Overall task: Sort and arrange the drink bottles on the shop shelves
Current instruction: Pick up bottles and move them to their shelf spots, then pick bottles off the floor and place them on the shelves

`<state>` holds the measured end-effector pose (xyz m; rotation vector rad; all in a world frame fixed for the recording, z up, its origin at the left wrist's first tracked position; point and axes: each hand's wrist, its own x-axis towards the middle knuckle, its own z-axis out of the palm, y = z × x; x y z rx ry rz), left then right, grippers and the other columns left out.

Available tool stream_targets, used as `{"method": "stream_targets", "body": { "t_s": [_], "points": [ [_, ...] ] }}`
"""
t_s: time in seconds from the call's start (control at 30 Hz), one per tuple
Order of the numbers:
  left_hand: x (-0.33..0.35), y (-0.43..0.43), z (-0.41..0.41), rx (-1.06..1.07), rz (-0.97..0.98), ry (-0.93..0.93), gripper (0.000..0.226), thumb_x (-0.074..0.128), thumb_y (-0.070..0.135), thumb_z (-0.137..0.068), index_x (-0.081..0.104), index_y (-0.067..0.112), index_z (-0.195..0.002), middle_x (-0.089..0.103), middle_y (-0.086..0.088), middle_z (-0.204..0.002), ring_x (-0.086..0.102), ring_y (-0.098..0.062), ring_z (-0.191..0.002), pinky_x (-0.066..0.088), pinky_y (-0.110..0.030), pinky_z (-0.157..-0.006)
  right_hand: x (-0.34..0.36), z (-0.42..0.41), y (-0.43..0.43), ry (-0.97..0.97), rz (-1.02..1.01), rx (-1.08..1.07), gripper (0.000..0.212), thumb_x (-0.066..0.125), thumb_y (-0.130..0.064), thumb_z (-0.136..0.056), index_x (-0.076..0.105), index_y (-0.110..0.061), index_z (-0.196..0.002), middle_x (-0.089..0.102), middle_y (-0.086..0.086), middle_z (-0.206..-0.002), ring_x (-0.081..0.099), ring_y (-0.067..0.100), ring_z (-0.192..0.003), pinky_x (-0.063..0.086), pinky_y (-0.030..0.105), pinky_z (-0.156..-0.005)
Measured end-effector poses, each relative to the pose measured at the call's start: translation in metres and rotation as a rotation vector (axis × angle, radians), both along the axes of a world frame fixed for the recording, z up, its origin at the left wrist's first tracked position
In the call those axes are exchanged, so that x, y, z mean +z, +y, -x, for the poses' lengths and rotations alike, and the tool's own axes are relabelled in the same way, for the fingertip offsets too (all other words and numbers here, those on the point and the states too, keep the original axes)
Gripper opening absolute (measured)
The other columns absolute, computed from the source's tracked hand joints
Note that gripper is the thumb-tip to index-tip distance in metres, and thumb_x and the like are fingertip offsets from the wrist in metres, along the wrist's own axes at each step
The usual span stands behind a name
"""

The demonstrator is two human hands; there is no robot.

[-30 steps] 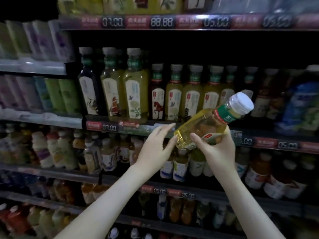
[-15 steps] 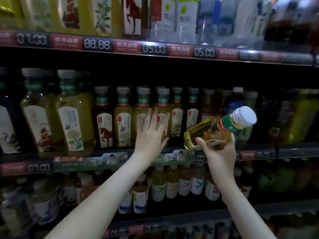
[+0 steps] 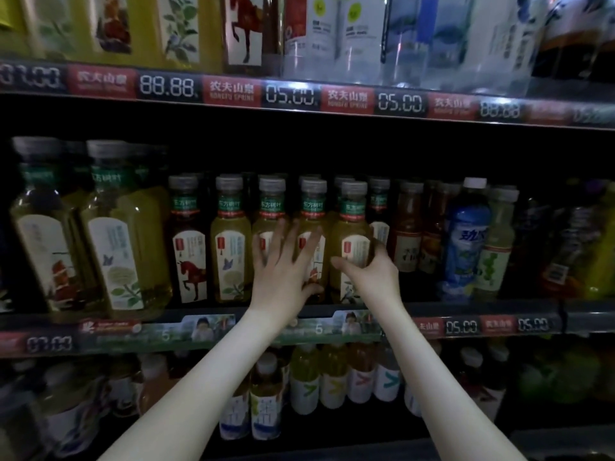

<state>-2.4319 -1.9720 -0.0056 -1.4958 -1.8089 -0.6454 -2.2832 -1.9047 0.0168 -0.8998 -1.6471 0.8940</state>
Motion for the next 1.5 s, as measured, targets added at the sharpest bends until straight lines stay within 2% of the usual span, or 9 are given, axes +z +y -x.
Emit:
{"method": "stream_targets", "body": {
  "t_s": [0.07,0.17,0.63,0.83,0.93,1.13,1.27,1.37,1.5],
  "points": [
    [-0.003,0.004,0.003,0.001,-0.05,0.027,0.111,0.08,0.055,-0.063,0.018,0.027,-0.15,0.034,-0.014,-0.152,0.008,-0.03,-0.143,0.005,-0.061,-0.109,-0.003,0.006,0.007,-0.045,-0.009,0.015,0.076,0.079,-0.033,-0.076,0.04,-0.017,-0.138,0.055,0.001,-0.129,0.054,0.019,-0.118,0.045,0.028,-0.088],
    [-0.004,0.007,0.004,-0.014,-0.085,0.034,0.112,0.082,0.052,-0.062,0.016,0.028,-0.15,0.033,-0.016,-0.152,0.007,-0.03,-0.143,-0.001,-0.062,-0.11,-0.01,0.007,0.011,-0.107,-0.035,0.04,0.087,0.081,-0.026,-0.074,0.03,-0.017,-0.144,0.048,0.004,-0.138,0.049,0.022,-0.125,0.042,0.026,-0.09],
    [-0.006,0.008,0.003,0.002,-0.088,0.04,0.113,0.082,0.054,-0.061,0.017,0.026,-0.15,0.033,-0.019,-0.151,0.009,-0.032,-0.143,0.001,-0.064,-0.107,-0.009,-0.017,0.022,-0.186,-0.047,-0.045,0.074,0.081,-0.028,-0.074,0.039,-0.013,-0.134,0.058,0.005,-0.126,0.057,0.022,-0.115,0.044,0.024,-0.078],
    [-0.007,0.011,0.001,0.009,-0.128,0.072,0.114,0.085,0.052,-0.057,0.024,0.022,-0.149,0.035,-0.022,-0.149,0.013,-0.035,-0.141,0.003,-0.067,-0.104,-0.005,-0.001,0.014,-0.262,-0.052,0.048,0.085,0.08,-0.026,-0.076,0.028,-0.011,-0.141,0.052,0.008,-0.134,0.052,0.026,-0.123,0.046,0.027,-0.085],
    [-0.005,0.007,0.001,-0.001,-0.102,0.046,0.112,0.083,0.051,-0.06,0.02,0.024,-0.149,0.033,-0.021,-0.151,0.009,-0.033,-0.143,0.002,-0.065,-0.106,-0.004,0.005,0.013,-0.263,-0.037,0.05,0.087,0.079,-0.026,-0.077,0.025,-0.009,-0.143,0.052,0.009,-0.135,0.053,0.026,-0.122,0.048,0.03,-0.088],
    [-0.003,-0.002,-0.002,-0.015,-0.054,0.02,0.092,0.075,0.044,-0.074,0.024,0.024,-0.149,0.03,-0.019,-0.152,0.009,-0.034,-0.144,0.007,-0.063,-0.11,-0.01,0.004,0.009,-0.272,-0.059,0.046,0.087,0.075,-0.025,-0.081,0.019,-0.013,-0.147,0.05,0.007,-0.138,0.05,0.025,-0.126,0.046,0.033,-0.095],
    [-0.007,-0.009,-0.013,-0.067,-0.09,-0.03,0.081,0.07,0.034,-0.08,0.029,0.021,-0.149,0.019,-0.021,-0.154,0.008,-0.038,-0.144,0.01,-0.064,-0.112,-0.013,-0.012,0.004,-0.25,-0.224,-0.183,0.077,0.065,-0.035,-0.089,0.023,-0.015,-0.149,0.039,0.008,-0.146,0.038,0.024,-0.135,0.039,0.039,-0.105],
    [-0.008,-0.014,-0.026,-0.127,-0.118,-0.045,0.081,0.069,0.033,-0.081,0.029,0.022,-0.15,0.017,-0.021,-0.155,0.01,-0.039,-0.144,0.005,-0.061,-0.112,-0.011,-0.039,0.009,-0.17,-0.344,-0.545,0.074,0.063,-0.023,-0.091,0.019,-0.007,-0.149,0.029,0.017,-0.148,0.027,0.031,-0.137,0.033,0.043,-0.11],
    [-0.008,-0.011,-0.041,-0.172,-0.097,-0.039,0.082,0.069,0.031,-0.082,0.027,0.022,-0.151,0.028,-0.023,-0.151,0.021,-0.039,-0.141,0.012,-0.059,-0.111,-0.006,-0.07,0.036,-0.154,-0.206,-0.762,0.082,0.066,-0.019,-0.088,0.013,-0.006,-0.149,0.024,0.023,-0.15,0.023,0.041,-0.137,0.024,0.051,-0.113]
  ]
}}
